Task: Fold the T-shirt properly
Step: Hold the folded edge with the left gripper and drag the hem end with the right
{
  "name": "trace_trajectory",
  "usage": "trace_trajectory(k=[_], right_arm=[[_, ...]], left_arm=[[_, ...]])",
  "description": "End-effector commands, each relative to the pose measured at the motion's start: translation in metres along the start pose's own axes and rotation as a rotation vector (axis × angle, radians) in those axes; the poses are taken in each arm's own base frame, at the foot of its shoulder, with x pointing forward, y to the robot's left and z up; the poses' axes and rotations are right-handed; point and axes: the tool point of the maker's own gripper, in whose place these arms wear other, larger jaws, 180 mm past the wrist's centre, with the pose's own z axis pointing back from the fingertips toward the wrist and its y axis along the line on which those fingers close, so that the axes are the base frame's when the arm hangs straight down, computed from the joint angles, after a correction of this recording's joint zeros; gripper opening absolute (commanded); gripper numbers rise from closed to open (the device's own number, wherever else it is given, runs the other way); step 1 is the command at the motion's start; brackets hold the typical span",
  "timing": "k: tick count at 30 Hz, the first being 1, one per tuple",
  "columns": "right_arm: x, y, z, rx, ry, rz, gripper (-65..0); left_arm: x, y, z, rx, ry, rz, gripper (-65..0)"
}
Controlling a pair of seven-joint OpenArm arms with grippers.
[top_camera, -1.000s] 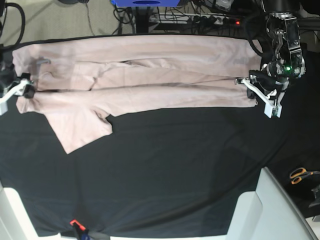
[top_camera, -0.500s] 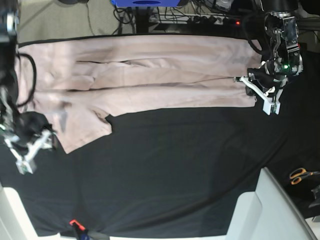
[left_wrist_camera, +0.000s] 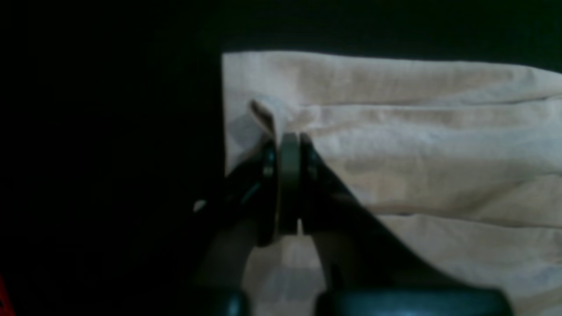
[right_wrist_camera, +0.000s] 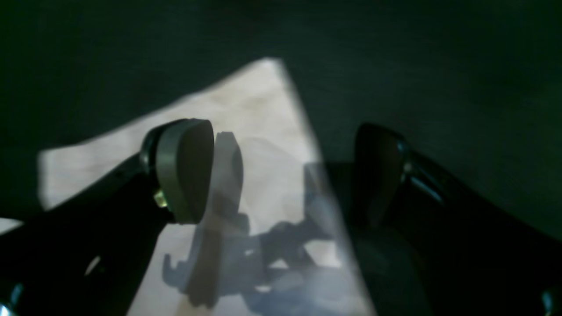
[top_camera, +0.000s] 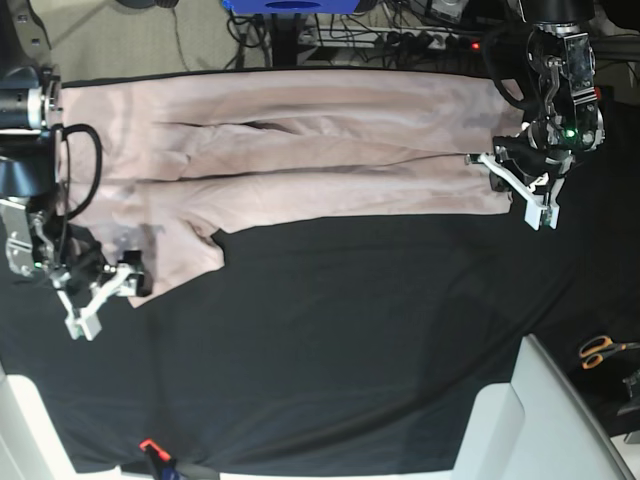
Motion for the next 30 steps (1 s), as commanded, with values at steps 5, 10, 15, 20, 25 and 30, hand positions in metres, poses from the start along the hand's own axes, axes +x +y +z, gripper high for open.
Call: trace_trajectory(k=[5,10,15,20,25,30], right_arm=[[0.012,0.009,-0.006,-0.015,0.004,0.109,-19.4],[0.008,0.014,-0.01,-0.017,0.024,0.144,-44.9],[0.008,0.011,-0.009,-0.023,0.026,0.147,-64.1],[0.037,0.017,-0.002,-0.025,-0.042,0.196,-65.0],[0.047,0.027,0.018,-0.05,-0.016,0.298,-65.0],[0.045,0.018,0.06,-0.14,0.037,0.326,-65.0]], left_arm=[[0.016,0.003,0.003,0.002,-0.044,-0.01,-65.0],[0.017,0.003,0.003,0.001,-0.045,-0.01,-65.0],[0.017,0.004,0.003,0.002,-0.046,-0.011,-65.0],[0.019,0.002,0.003,0.0,-0.051,-0.011,-65.0],[0.021,0.002,0.004,0.001,-0.056,-0.011,-65.0],[0.021,0.003,0.004,0.003,-0.056,-0.013,-65.0]])
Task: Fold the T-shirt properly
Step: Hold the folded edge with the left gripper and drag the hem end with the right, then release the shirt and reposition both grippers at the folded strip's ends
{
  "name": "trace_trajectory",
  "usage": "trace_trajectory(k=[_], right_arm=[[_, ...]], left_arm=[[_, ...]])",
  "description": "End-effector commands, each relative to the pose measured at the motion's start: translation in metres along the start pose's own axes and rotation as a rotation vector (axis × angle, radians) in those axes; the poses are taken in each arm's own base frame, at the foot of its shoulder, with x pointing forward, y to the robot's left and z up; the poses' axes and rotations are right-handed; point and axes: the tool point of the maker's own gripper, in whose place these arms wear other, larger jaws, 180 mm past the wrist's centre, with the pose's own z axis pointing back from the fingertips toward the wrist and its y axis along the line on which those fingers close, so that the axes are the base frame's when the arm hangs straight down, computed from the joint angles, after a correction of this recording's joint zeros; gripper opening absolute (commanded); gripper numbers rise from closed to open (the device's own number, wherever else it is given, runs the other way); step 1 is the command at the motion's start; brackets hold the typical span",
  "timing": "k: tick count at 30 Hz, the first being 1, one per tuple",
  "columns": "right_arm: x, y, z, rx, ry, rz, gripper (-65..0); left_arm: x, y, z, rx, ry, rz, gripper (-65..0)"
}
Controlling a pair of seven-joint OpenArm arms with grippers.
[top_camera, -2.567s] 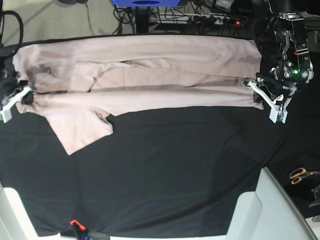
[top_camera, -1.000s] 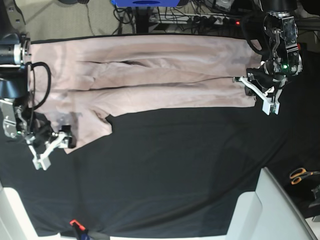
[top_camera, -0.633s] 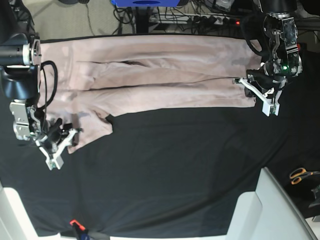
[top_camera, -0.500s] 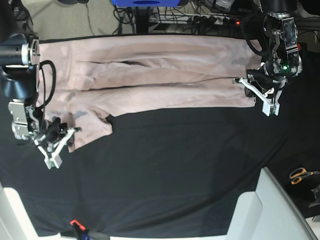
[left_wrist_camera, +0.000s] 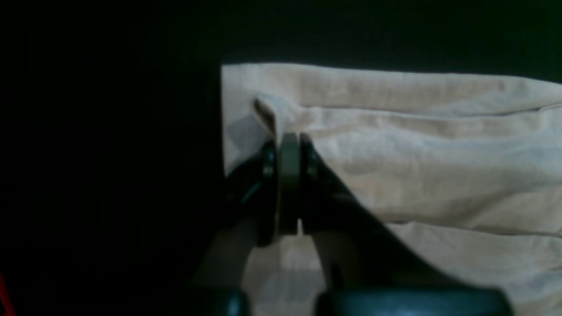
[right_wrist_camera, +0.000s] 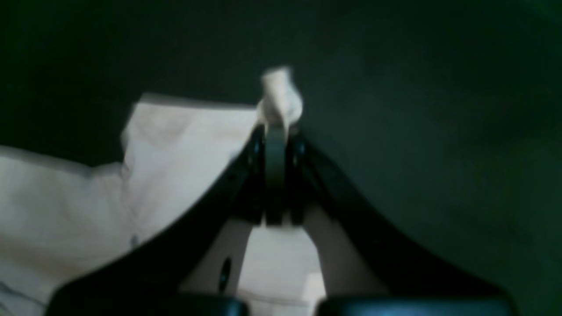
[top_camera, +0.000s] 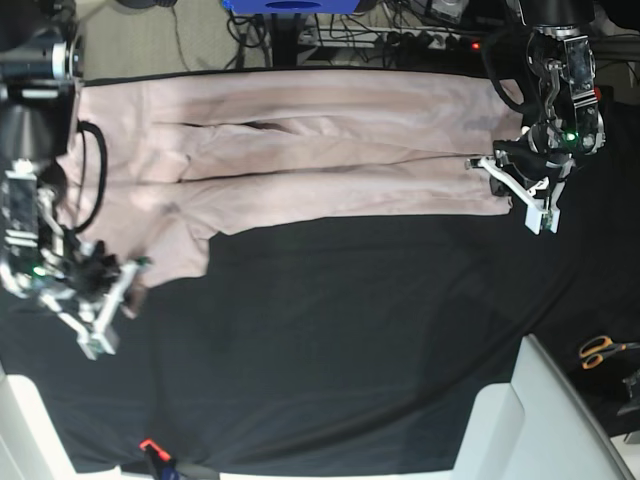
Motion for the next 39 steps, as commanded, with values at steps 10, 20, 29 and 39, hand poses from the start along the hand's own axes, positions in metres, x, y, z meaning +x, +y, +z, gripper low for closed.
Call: trace_trajectory(k=[10,20,29,39], right_arm=[[-0.05,-0.009,0.093,-0.175,0.067,-0.009,-65.0],[-0.12,0.036,0.128,-0.155,0.168,-0.039,-65.0],[-0.153,0.043,0.139,-0.154,0.231,-0.082,-65.0],[-0.145,0.051,0.133,-0.135,0.21,-0.094,-65.0]], left_arm=[[0.039,-0.004,0.018,0.0,-0.11,-0.056,-65.0],[0.016,-0.006,0.012,0.063,-0.026,-0.209,-65.0],[0.019,-0.009,0.022,0.065,-0.047,-0.241,-65.0],[0.014,-0.009,0.021,0.063,-0.034,-0.239,-65.0]])
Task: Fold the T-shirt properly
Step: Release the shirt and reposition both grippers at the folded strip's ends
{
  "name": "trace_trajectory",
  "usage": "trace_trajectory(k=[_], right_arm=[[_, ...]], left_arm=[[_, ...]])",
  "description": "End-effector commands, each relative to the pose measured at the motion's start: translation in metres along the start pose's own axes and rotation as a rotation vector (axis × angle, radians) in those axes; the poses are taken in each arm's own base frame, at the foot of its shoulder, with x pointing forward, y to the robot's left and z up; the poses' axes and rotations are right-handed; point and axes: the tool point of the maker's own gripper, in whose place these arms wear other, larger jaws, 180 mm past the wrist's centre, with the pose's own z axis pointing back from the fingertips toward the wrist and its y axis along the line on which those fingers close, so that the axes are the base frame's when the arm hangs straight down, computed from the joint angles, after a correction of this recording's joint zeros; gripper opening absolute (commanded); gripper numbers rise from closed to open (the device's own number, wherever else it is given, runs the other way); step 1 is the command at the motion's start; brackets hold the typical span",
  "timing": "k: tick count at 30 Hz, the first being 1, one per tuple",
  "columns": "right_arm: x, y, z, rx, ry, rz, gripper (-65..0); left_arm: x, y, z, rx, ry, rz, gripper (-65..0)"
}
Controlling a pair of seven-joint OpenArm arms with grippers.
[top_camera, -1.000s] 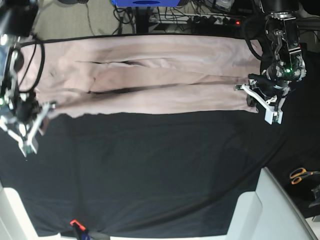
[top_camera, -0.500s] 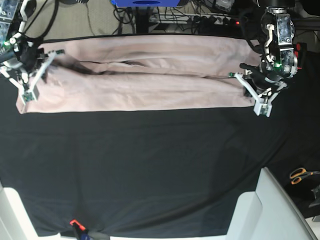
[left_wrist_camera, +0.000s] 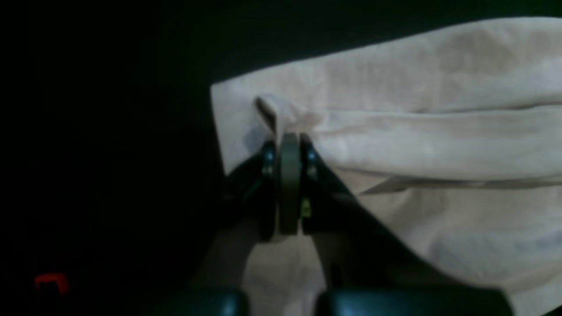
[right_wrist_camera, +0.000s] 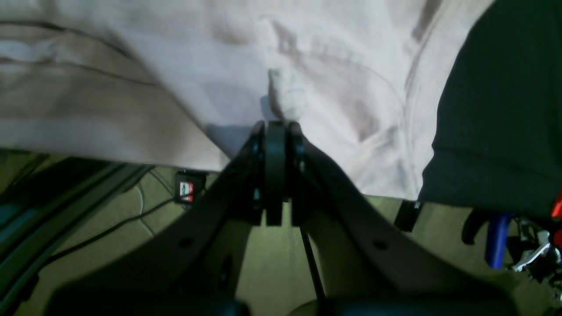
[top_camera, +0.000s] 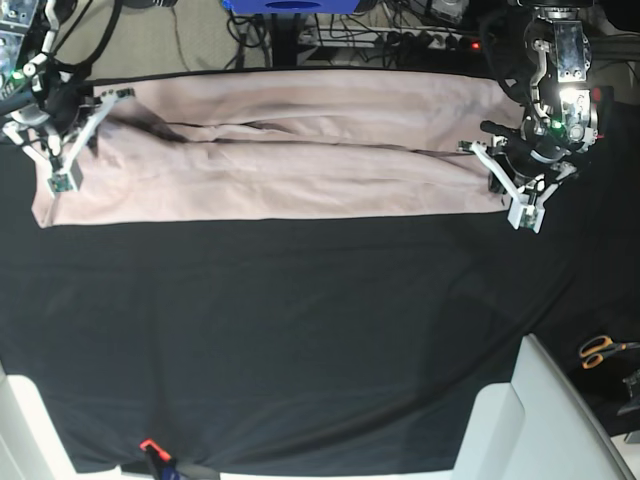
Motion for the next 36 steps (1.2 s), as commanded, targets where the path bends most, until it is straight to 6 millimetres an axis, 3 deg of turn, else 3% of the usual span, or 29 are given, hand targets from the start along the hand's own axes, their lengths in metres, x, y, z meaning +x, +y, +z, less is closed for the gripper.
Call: trace_trajectory(k=[1,9,18,27,30,36], right_arm=[[0.01,-0.002,0.002,-0.007,-0.029,0.017,-65.0],[0.039,0.021,-0.006,0.048,-0.078,0.072,-65.0],[0.056,0.031,-0.016,0.085,-0.137,0.072,-65.0],[0.056,0.038,-0.034,0.13,-0.149,0.045,-64.5],[0.059,0.037,-0.032,0.129,-0.159,0.048,-56.6],[0.063,0.039,-0.026,0.131,-0.177,0.073,-25.7]], left_arm=[[0.009,0.007,0.003,0.015,-0.029,-0.006,-65.0],[-0.009,0.004,0.007,0.011,0.003,-0.004,-65.0],[-0.012,0.004,0.006,0.011,0.01,-0.004,-65.0],[-0.013,0.004,0.006,0.01,0.013,-0.002,-65.0],[-0.013,0.005,0.006,0.01,0.015,-0.007,-65.0],[-0.015,0.005,0.002,0.008,0.025,-0.003,-65.0]])
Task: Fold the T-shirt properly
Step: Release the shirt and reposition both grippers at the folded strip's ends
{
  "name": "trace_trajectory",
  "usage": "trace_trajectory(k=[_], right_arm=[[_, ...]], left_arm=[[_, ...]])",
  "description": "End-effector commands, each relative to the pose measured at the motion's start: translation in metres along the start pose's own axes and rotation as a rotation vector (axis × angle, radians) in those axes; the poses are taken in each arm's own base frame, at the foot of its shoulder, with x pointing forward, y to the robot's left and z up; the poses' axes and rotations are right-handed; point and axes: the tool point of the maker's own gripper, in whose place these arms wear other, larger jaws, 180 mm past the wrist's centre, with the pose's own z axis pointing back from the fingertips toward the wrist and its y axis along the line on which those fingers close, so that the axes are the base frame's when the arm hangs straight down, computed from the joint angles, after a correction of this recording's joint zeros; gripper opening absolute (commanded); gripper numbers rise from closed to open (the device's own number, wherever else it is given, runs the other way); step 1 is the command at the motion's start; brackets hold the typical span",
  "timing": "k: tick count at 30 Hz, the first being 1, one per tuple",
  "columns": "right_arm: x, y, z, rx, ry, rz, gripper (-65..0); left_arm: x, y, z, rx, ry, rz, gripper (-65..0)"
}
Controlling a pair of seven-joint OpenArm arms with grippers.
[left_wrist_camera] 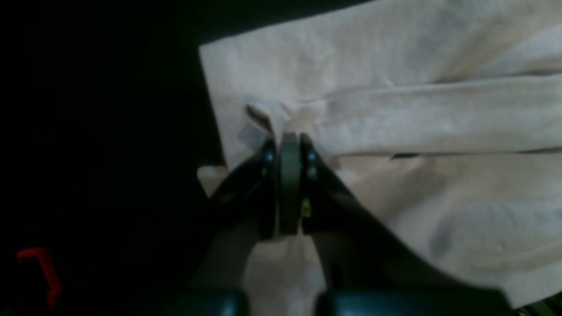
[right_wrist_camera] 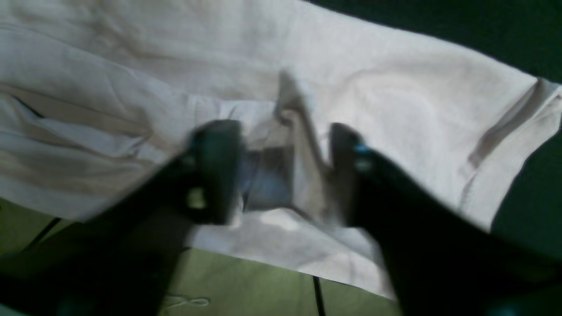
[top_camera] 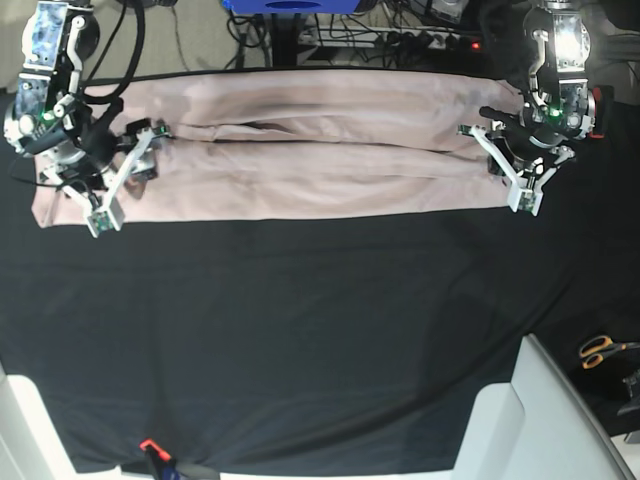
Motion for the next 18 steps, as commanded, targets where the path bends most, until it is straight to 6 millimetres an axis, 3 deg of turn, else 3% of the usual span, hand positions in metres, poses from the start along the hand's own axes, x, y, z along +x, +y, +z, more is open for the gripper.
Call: trace_trajectory(k=[1,3,8,13,15,18], right_arm=[[0.012,-0.001,0.006,-0.003,-0.045,0.018,-21.9],[0.013,0.001,0.01,-0.002,-0.053,0.031,-17.3],[0.015,0.002,0.014,-0.006,-0.064,0.04,-16.4],[0.015,0.001,0.015,-0.008,-0.068,0.039,-16.5],[0.015,0.001,0.015,-0.008,-0.07,0.039,-16.5],[0.016,0.001,0.015,-0.008,-0.071,0.039,-16.7]], left_arm=[[0.01,0.006,0.003,0.014,-0.031,-0.009,-65.0],[0.01,0.006,0.002,0.014,-0.029,-0.008,-65.0],[0.011,0.011,0.004,0.024,-0.033,-0.009,-65.0],[0.014,0.014,0.006,0.024,-0.039,-0.015,-28.3],[0.022,0.013,0.009,0.027,-0.064,-0.021,-19.3],[0.046,0.009,0.022,0.028,-0.134,-0.042,-12.7]])
